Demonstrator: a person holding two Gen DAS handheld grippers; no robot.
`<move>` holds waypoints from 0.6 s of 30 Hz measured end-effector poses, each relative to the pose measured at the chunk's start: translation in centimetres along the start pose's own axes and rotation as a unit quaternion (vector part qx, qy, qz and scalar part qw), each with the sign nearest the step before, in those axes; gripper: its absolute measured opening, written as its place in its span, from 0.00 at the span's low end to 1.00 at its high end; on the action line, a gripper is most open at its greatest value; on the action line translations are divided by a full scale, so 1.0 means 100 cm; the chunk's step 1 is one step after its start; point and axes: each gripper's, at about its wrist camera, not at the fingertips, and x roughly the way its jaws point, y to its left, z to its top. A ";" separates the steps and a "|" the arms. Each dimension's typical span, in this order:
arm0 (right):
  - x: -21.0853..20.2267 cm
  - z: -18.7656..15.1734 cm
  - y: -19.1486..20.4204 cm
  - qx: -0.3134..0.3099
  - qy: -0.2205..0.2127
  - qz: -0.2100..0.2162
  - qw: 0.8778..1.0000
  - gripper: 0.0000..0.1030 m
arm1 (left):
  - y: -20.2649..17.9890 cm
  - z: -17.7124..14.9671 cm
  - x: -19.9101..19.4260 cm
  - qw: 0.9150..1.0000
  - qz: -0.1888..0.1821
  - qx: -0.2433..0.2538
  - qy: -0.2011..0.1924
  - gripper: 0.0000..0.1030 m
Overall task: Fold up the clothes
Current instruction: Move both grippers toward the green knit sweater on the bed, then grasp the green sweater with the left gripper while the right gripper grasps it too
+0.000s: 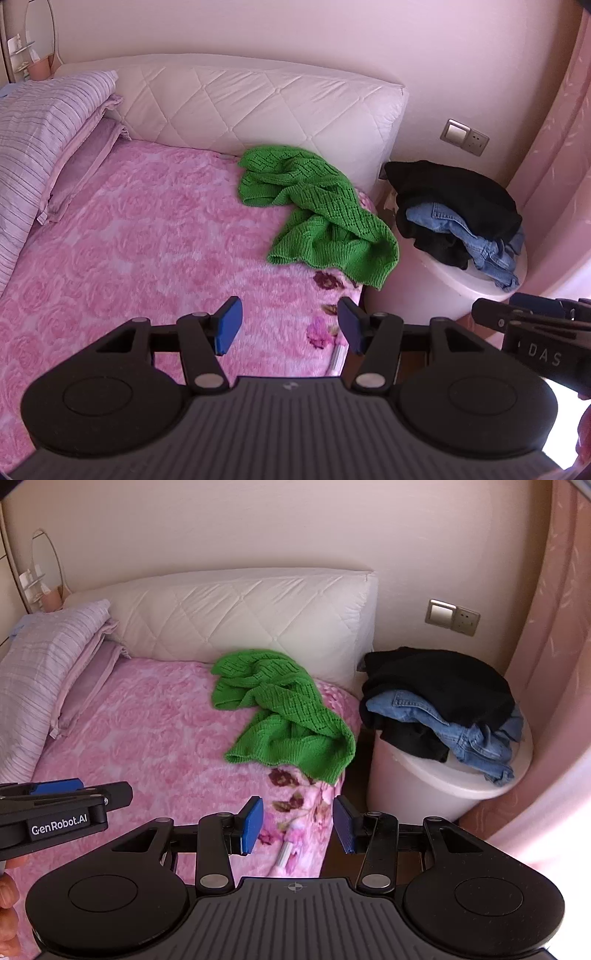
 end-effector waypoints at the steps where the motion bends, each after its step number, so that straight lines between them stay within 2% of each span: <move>1: 0.004 0.003 -0.001 -0.001 0.001 0.002 1.000 0.44 | -0.001 0.002 0.003 1.000 0.002 -0.002 0.000 0.52; 12: 0.049 0.035 -0.010 -0.018 0.016 0.030 0.999 0.44 | -0.005 0.029 0.041 0.999 0.026 -0.020 0.013 0.55; 18: 0.083 0.055 -0.034 -0.016 0.027 0.042 0.999 0.44 | -0.015 0.045 0.082 0.999 0.025 -0.030 0.037 0.55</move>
